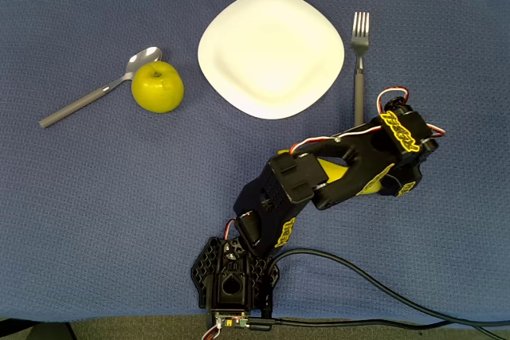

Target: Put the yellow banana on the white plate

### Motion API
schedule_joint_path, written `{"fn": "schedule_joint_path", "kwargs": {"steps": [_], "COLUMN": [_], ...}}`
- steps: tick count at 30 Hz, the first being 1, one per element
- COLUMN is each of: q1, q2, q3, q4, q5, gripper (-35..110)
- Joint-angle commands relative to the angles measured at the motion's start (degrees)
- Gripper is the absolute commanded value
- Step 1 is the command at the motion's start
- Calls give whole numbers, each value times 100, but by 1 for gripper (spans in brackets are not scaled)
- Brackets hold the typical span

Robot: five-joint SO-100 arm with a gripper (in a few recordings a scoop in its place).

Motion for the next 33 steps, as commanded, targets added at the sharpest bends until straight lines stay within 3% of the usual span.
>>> {"fn": "schedule_joint_path", "kwargs": {"steps": [1,10,20,33], "q1": [-26,-185,-624,-756], "q2": [53,316,1055,2215], "q3": [-26,-97,-1011,-1020], "q4": [-79,343,2065,2654], "q5": [-519,-18,729,888], "gripper": [8,0,0,0]}}
